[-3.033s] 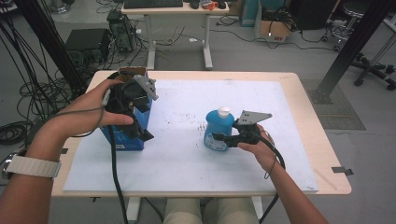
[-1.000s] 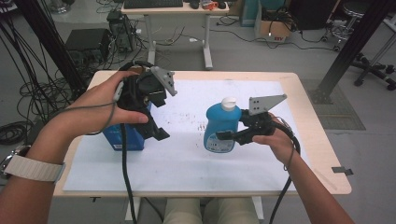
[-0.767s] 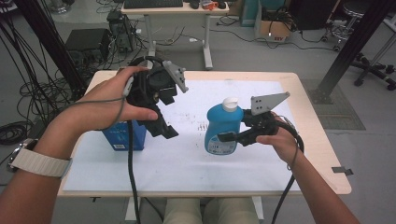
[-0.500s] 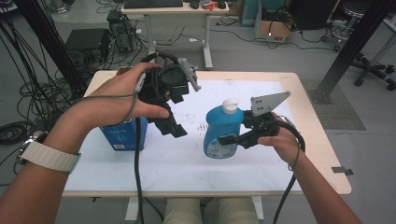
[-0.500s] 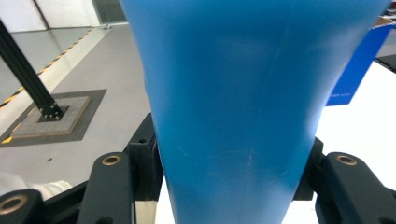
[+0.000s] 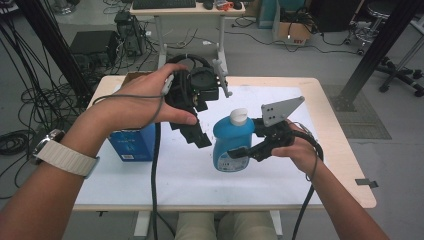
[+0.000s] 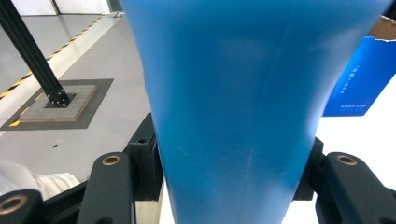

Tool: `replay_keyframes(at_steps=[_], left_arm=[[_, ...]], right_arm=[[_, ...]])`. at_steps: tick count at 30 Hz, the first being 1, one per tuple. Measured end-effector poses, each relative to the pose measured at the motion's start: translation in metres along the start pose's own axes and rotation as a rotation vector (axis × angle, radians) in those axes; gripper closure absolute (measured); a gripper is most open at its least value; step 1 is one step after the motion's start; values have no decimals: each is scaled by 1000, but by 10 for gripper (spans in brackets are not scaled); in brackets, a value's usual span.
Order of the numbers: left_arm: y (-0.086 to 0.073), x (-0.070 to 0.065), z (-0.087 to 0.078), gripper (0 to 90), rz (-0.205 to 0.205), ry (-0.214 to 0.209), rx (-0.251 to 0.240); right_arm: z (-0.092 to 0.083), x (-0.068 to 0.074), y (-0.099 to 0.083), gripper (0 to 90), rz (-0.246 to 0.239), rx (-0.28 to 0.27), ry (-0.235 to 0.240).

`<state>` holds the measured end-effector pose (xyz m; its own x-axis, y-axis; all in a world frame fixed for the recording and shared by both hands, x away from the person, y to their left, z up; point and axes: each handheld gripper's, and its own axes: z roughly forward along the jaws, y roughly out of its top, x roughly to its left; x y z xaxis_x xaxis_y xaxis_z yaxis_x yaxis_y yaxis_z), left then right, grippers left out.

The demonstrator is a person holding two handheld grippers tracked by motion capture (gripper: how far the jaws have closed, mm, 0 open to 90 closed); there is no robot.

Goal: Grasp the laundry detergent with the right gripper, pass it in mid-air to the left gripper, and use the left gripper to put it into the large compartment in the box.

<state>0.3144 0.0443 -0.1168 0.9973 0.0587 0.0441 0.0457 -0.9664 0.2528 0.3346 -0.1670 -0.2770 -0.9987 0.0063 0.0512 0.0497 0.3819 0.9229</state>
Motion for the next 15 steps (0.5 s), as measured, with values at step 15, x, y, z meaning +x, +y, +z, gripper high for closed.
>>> replay_keyframes(at_steps=[15], left_arm=[[16,9,12,91,-15,-13,4]], right_arm=[[17,0,-7,433,-12,47,-11]])
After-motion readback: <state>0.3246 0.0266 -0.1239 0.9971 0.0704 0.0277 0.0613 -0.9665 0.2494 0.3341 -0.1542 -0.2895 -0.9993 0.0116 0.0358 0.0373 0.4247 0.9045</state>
